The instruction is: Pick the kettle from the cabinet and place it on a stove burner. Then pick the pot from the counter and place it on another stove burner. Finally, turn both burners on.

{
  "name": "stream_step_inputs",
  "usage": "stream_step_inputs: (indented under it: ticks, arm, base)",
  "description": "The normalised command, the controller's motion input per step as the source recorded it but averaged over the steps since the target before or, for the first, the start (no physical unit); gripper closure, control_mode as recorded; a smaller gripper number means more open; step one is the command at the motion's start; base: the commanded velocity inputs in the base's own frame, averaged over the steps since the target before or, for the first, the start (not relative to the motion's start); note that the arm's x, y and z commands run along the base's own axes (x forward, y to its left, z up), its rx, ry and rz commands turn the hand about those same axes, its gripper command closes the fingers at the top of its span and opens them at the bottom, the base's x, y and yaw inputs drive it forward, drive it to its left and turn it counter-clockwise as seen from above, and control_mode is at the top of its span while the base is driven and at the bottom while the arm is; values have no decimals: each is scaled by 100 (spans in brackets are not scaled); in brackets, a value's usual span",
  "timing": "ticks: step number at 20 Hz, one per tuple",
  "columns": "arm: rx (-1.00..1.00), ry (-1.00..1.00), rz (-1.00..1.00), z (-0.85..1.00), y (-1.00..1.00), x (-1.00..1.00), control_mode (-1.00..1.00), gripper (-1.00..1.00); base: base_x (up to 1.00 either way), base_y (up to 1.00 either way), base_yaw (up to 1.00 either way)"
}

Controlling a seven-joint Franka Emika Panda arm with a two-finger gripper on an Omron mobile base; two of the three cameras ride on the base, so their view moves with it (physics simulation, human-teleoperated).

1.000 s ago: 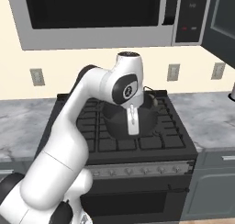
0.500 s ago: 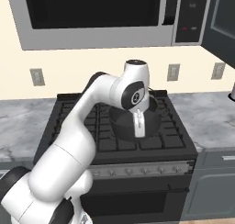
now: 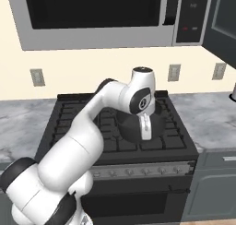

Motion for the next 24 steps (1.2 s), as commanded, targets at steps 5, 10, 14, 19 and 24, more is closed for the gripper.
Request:
stream_step_inputs:
  ticks: [5,10,14,19,24]
  arm:
    - [0,0,0,-17,-22,27,-100,100]
    - [0,0,0,-11,-17,29,-100,100]
    - [0,0,0,-10,-16,31,-100,100]
    - [0,0,0,-17,-14,31,-100,100]
    - [0,0,0,-22,-11,26,-100,100]
  base:
    - [0,0,0]
    - [0,0,0]
    - [0,0,0]
    - [0,0,0]
    - [0,0,0]
